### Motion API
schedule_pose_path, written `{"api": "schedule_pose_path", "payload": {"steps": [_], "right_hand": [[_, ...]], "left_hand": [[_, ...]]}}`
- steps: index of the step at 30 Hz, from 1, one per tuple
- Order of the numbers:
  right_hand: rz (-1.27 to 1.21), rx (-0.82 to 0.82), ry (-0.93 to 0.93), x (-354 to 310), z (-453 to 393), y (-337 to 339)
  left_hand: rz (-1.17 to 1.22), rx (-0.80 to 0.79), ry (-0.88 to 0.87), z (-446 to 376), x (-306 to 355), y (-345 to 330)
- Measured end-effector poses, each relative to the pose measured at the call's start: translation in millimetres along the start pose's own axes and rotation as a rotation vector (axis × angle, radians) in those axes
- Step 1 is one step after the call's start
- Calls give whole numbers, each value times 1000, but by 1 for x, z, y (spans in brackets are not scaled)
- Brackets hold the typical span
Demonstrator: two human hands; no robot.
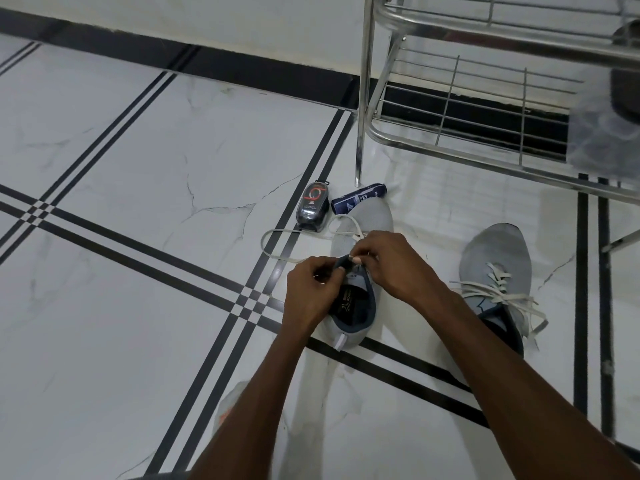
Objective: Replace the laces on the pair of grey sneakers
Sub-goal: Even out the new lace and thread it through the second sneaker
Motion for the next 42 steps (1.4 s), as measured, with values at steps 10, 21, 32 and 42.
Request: {"api": "schedule_pose_path", "payload": {"steps": [10, 21, 32, 42], "right_hand": [[-34, -1, -108, 4, 1, -2], [-220, 90, -231, 16, 10, -5], [-289, 218, -254, 12, 20, 2], [-381, 21, -444, 24, 28, -14]], "left_hand": [[223, -68, 35, 1, -10, 2], [266, -113, 5, 4, -4, -2], [432, -81, 216, -4, -18, -14], [573, 45, 299, -4, -24, -11]]}}
Point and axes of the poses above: each hand's wrist, its own z-axis away from the middle knuckle, its own y-axis out of the back of the hand, x = y × z, the point moved 6 cm from there along -z, towards the middle knuckle, and after that the axes turned 5 degrees about -y, right-handed, at the moved point
